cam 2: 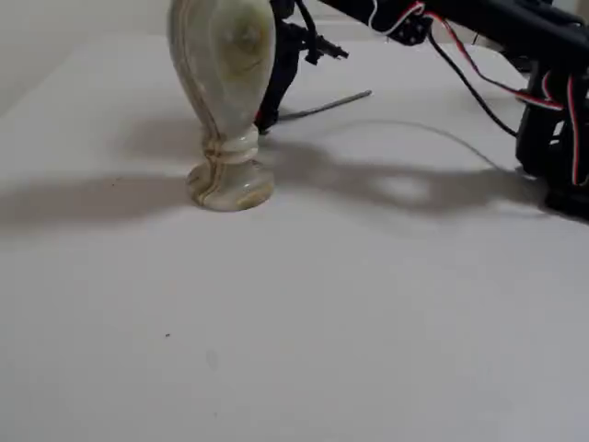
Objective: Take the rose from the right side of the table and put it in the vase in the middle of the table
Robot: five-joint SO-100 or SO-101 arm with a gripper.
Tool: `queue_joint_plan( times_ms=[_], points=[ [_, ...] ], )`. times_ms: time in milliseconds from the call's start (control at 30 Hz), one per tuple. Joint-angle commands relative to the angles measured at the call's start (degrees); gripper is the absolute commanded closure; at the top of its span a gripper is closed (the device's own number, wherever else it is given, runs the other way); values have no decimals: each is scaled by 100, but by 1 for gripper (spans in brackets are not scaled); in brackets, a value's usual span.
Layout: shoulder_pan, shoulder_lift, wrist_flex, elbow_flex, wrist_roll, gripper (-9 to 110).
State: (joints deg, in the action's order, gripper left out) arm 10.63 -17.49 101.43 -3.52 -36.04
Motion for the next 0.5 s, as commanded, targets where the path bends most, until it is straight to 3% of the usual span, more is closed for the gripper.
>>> queue_joint_plan(
  times_ms=[0, 133, 467],
  points=[
    [211, -888, -70, -114, -624, 102],
    [519, -1222, -9, -976, -1204, 102],
    [1020, -3085, -580, -958, -2646, 102]
  ],
)
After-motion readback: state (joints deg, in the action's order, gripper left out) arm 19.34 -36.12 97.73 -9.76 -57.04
